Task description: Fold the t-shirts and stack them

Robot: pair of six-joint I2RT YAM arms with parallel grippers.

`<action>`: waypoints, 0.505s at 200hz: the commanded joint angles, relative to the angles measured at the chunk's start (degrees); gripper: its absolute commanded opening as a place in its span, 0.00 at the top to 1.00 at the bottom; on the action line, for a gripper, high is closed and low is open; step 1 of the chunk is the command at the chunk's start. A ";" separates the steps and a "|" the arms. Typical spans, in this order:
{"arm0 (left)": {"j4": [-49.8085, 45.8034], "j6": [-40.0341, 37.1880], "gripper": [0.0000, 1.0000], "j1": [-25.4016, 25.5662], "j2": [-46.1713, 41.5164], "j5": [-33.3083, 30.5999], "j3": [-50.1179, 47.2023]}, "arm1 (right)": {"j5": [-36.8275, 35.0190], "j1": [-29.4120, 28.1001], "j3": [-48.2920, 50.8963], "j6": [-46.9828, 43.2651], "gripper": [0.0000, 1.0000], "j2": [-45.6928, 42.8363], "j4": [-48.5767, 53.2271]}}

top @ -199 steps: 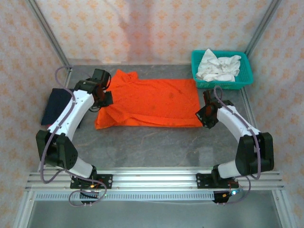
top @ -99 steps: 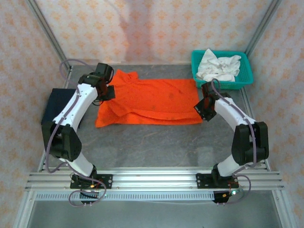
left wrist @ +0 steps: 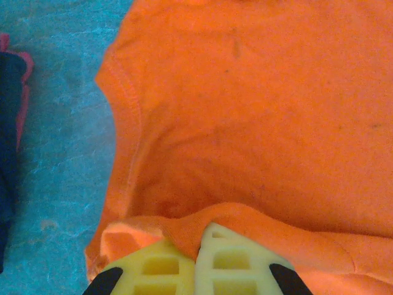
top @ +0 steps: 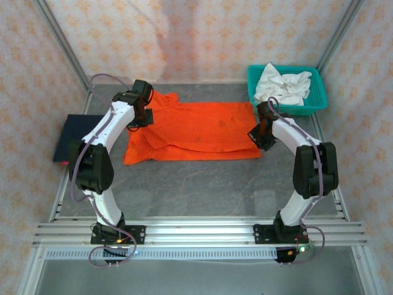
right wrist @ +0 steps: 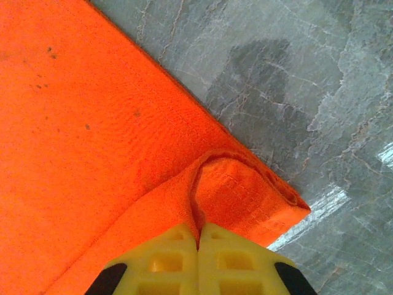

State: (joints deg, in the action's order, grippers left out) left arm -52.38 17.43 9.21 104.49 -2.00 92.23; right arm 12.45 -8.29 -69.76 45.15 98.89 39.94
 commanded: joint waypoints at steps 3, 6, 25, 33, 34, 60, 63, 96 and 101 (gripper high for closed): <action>1.89 -1.76 1.00 -0.60 2.24 -0.95 3.93 | -1.37 0.56 -1.70 -0.67 0.99 1.31 -0.30; 1.77 -1.86 1.00 -0.60 2.49 -1.13 4.12 | -1.35 0.60 -1.70 -0.67 0.98 1.35 -0.46; 1.80 -2.30 1.00 -0.70 3.69 -2.33 4.88 | -1.70 0.70 -1.79 -0.67 0.97 1.87 -0.83; 1.93 -2.40 1.00 -0.77 4.16 -2.87 4.92 | -1.68 0.74 -1.81 -0.59 0.97 1.99 -1.07; 1.93 -2.40 1.00 -0.77 4.20 -2.94 4.95 | -1.66 0.74 -1.84 -0.59 0.97 2.04 -1.13; 2.35 -1.70 1.00 -1.29 6.52 -3.06 5.43 | -1.42 0.74 -2.21 -0.58 0.96 3.20 -1.85; 2.44 -1.63 1.00 -1.26 6.73 -2.93 5.42 | -1.38 0.74 -2.27 -0.58 0.95 3.31 -1.81; 2.50 -0.91 1.00 -1.47 8.97 -2.75 6.49 | -2.28 0.74 -2.50 -0.32 0.94 3.34 -2.08; 2.40 -0.82 1.00 -1.50 9.29 -2.68 6.78 | -2.54 0.78 -2.43 -0.32 0.94 3.25 -2.15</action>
State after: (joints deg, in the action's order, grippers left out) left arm -50.41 16.38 8.12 111.74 -2.72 96.01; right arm 12.40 -7.92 -70.65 45.15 101.73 38.06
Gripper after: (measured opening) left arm 0.038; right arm 0.059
